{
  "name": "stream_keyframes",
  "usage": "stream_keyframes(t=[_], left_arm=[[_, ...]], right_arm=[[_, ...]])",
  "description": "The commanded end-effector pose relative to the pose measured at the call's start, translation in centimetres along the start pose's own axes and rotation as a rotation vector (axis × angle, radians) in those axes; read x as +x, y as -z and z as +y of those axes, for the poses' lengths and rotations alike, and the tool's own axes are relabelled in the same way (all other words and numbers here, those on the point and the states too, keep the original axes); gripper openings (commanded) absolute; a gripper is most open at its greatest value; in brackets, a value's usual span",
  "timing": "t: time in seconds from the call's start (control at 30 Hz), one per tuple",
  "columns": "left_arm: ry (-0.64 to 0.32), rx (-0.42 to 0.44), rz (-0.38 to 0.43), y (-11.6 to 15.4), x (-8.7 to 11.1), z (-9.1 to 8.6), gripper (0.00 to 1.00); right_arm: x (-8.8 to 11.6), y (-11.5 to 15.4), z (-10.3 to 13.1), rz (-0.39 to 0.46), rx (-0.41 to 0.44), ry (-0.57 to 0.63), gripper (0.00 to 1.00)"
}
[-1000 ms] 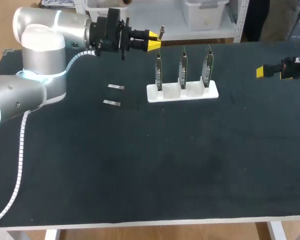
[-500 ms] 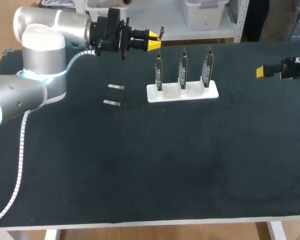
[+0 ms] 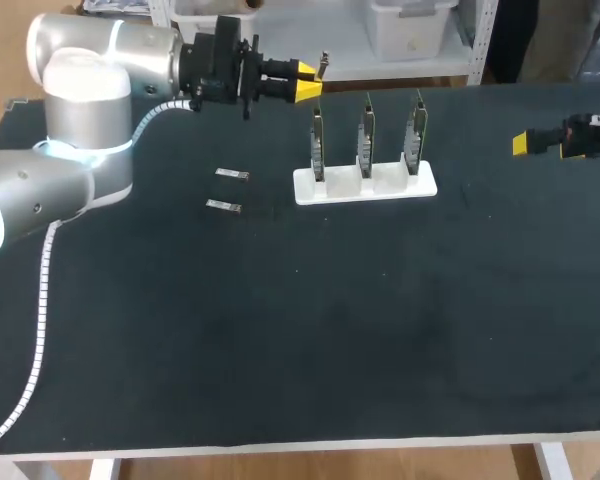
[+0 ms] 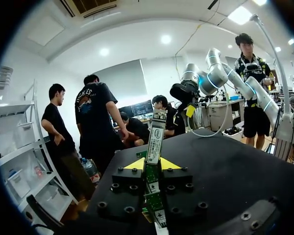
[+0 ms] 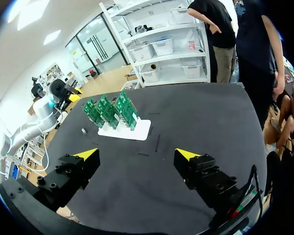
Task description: Pick up the optical module with the left hand, and insert it into the network port with the right hand.
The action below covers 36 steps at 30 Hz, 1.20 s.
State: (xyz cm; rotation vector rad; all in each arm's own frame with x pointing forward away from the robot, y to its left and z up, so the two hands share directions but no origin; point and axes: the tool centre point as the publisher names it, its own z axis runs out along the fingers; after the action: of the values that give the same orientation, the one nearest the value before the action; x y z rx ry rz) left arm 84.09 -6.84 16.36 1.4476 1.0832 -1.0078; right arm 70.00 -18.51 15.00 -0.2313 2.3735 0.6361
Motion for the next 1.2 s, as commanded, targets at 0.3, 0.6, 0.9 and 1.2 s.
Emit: stream_keyframes(t=[0.3,0.6,0.9,1.2], left_arm=[[-0.001,0.007,0.000,-0.1,0.1,0.3,0.00],[-0.001,0.007,0.000,-0.1,0.1,0.3,0.00],[-0.001,0.007,0.000,-0.1,0.1,0.3,0.00],[-0.001,0.007,0.000,-0.1,0.1,0.3,0.00]], right_arm=[[0.0,0.0,0.0,0.000,0.000,0.000,1.00],[0.0,0.0,0.0,0.000,0.000,0.000,1.00],[-0.7,0.9,2.0,-0.035,-0.088,0.055,1.00],[-1.6,1.6,3.6,-0.081,-0.178,0.151,1.00]])
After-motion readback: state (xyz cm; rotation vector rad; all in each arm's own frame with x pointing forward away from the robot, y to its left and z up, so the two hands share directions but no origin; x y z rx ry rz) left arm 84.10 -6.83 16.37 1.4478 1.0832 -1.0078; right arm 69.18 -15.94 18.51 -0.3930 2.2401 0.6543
